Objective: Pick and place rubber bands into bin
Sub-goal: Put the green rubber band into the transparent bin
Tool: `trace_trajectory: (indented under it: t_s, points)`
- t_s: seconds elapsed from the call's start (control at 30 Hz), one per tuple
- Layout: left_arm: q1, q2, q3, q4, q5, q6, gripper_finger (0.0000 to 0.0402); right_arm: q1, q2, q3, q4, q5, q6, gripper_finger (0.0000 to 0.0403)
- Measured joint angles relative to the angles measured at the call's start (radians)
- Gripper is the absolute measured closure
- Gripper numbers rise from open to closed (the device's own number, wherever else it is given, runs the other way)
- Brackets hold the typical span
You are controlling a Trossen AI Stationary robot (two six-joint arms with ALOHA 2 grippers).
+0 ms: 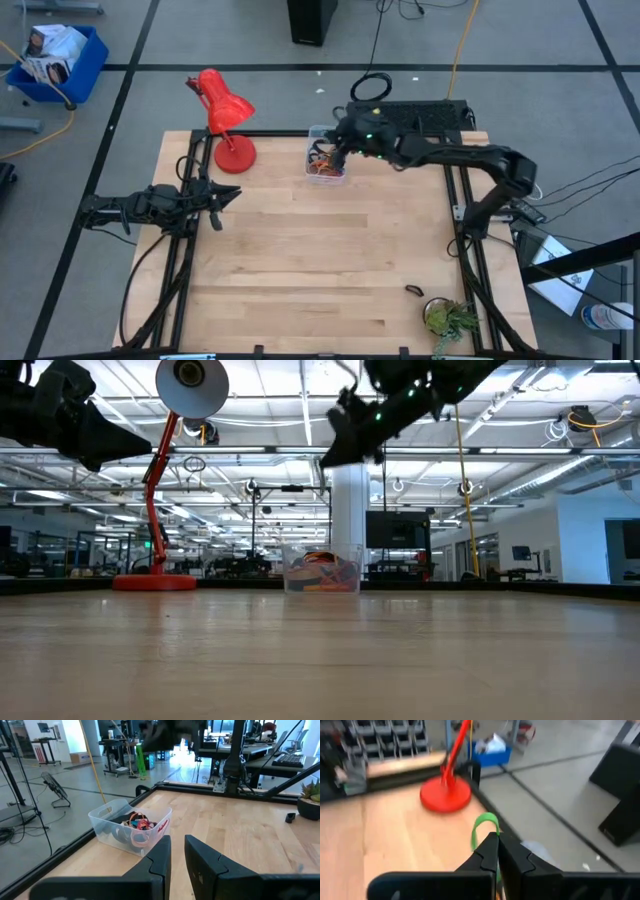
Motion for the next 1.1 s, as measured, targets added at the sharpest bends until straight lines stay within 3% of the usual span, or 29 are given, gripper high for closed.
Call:
trace_trajectory:
  t_s: [0.53,1.1]
  points:
    - [0.0,0.0,0.0,-0.001,0.0,0.005,0.0339,0.028,0.216,0.0,-0.114,0.001,0.045,0.0403]
    - [0.0,0.0,0.0,-0.001,0.0,0.008,0.0339,0.035,0.258,-0.002,-0.159,0.004,0.059,0.039]
